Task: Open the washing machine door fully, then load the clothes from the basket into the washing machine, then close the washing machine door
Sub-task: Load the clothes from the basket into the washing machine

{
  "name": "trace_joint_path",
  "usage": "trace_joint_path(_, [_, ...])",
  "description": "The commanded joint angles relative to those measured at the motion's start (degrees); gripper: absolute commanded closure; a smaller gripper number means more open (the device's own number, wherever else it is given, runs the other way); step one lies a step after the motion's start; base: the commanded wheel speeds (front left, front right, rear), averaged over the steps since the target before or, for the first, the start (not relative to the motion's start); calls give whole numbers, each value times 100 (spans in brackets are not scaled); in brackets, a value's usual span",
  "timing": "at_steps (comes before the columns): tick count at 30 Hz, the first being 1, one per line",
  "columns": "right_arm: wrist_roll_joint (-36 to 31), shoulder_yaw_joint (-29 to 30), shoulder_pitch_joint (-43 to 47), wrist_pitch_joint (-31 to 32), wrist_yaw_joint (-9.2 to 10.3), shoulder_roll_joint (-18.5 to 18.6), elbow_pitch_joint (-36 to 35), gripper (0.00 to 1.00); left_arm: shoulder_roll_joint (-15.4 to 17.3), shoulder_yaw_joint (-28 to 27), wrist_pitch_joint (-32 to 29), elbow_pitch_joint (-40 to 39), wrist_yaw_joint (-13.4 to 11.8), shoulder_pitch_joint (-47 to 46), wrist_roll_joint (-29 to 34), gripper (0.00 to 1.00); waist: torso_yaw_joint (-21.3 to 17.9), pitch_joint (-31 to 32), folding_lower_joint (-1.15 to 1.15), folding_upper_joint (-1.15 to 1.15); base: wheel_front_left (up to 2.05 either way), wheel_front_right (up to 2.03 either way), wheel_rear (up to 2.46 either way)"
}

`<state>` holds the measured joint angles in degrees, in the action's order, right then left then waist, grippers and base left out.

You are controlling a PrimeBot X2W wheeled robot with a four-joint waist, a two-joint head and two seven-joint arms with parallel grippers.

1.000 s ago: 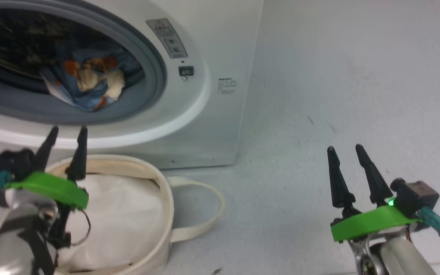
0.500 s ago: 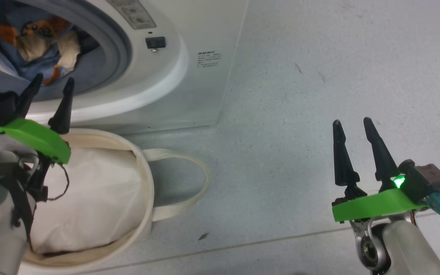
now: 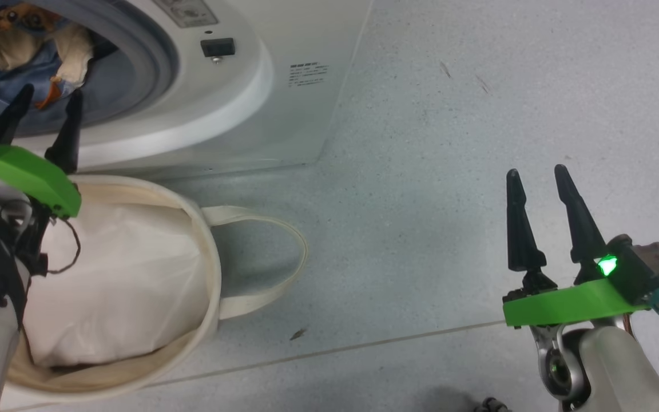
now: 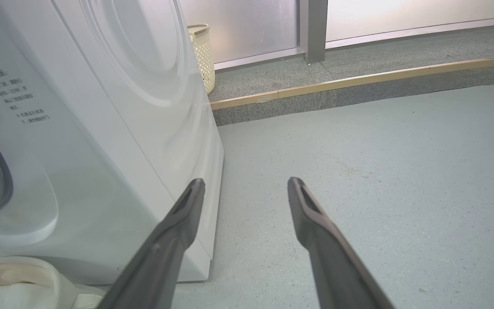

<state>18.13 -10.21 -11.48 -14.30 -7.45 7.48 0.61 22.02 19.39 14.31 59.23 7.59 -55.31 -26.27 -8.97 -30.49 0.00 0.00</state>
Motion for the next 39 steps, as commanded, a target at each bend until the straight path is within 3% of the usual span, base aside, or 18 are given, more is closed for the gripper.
trace_joint_path(1, [-53,-79,60,-70,-3,-24,-214,0,366,-119,69,-28,-10,-239,-61,0,-13,-30,0,0,0,0,0])
trace_joint_path(6, [-93,-74,90,-70,-3,-27,-256,0,366,59,69,290,-10,-425,-201,0,-51,-66,0,0,0,0,0])
trace_joint_path(8, [-103,-69,103,-70,-3,-26,-270,0,363,140,69,452,-10,-489,-274,89,-65,-64,0,0,0,0,0])
trace_joint_path(9, [-103,-69,103,-70,-3,-26,-270,0,363,140,69,452,-10,-489,-274,89,-65,-64,0,0,0,0,0])
trace_joint_path(10, [-105,-69,110,-70,-3,-25,-275,0,368,164,69,527,-10,-530,-310,100,-72,-61,0,0,0,0,0])
trace_joint_path(20, [-84,-108,120,-70,-3,-30,-299,0,455,273,69,773,-10,-921,-478,100,-100,-70,0,0,0,0,0])
trace_joint_path(31, [-96,-142,100,-70,-3,-79,-355,0,691,-357,69,415,-164,-1435,-436,100,-313,-326,0,0,0,0,0])
trace_joint_path(35, [-128,-115,80,-70,-3,-118,-453,0,901,-818,69,-251,-263,-1751,-334,100,-458,-466,0,0,0,0,0])
trace_joint_path(39, [-136,-41,110,-70,-3,-169,-508,0,835,-1179,69,-623,-334,-1594,-71,100,-508,-516,0,0,0,0,0])
